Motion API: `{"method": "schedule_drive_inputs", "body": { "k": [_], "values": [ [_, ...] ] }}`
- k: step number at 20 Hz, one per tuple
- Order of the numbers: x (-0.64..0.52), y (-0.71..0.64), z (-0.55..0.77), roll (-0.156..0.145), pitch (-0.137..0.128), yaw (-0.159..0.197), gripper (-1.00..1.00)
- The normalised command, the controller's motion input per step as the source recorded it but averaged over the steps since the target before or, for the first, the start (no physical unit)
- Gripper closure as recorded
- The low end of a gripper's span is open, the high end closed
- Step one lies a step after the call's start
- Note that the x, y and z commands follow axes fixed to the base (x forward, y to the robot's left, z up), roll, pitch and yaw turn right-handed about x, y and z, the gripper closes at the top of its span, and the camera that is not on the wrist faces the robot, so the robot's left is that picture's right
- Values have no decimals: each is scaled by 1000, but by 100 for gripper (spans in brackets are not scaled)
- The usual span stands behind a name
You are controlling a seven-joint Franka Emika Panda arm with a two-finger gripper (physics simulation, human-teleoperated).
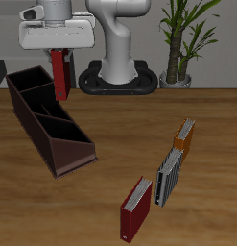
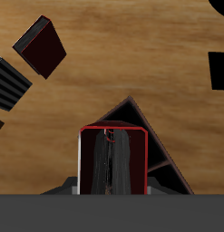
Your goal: Place the left red book into the right desk caddy's left compartment and place the striped book into the right desk caddy's right compartment
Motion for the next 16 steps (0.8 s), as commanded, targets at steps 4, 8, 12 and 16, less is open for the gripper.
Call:
{"method": "schedule_drive_inputs", "body": {
  "k": [4,8,12,16],
  "values": [
    [88,-68,-93,-24,5,-13,100],
    [28,-8,-49,-2,-8,-10,100],
    [-78,124,58,24,-14,9,100],
    [7,15,-33,-7,-5,0,100]
  ]
}}
